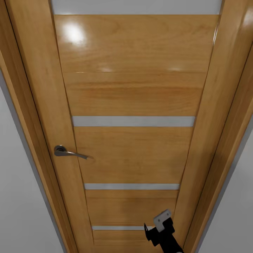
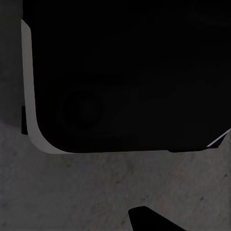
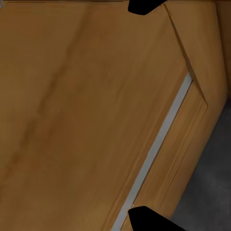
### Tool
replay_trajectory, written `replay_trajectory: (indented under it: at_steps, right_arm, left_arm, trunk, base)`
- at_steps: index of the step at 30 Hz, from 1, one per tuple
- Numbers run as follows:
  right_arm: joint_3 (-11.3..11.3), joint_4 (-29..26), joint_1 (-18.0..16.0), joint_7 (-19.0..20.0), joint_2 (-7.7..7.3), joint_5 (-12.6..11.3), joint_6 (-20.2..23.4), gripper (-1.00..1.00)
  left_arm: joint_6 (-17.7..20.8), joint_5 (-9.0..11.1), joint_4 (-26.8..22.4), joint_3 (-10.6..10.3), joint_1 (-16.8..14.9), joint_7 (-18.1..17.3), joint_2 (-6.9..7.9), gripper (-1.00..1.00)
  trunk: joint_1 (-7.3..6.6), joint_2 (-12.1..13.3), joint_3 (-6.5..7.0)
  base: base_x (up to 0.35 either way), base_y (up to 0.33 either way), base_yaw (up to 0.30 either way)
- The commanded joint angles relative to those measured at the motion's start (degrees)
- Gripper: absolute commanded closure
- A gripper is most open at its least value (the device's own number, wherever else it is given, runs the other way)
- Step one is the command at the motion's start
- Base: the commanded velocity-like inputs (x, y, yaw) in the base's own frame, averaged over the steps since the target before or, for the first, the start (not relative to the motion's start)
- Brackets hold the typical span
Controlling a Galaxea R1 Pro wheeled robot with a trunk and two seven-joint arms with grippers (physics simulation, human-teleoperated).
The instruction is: Move the two storage containers from the living room to the garage. In the garage, place one container on the floor and stack the other container on top of it (either order is fine).
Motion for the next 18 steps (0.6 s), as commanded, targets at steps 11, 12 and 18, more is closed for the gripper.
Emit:
replay_trajectory:
  at_steps: [11,12,18]
  right_arm:
    - [0.34,-3.60,-0.11,-0.14,-0.04,0.67,2.09,-1.00]
    - [0.35,-3.64,-0.11,-0.14,-0.04,0.69,2.08,-1.00]
    - [0.34,-3.87,-0.11,-0.14,0.00,0.75,2.14,-1.00]
  left_arm:
    - [-0.08,0.02,0.00,0.04,-0.02,0.01,0.00,-1.00]
    - [-0.08,0.02,0.00,0.04,-0.02,0.01,0.00,-1.00]
    - [-0.08,0.02,0.01,0.04,-0.02,0.01,0.00,-1.00]
  trunk:
    - [0.00,-0.03,-0.05]
    - [0.00,-0.03,-0.05]
    - [0.00,-0.03,-0.05]
  base:
    - [0.000,0.000,0.000]
    - [0.000,0.000,0.000]
    - [0.000,0.000,0.000]
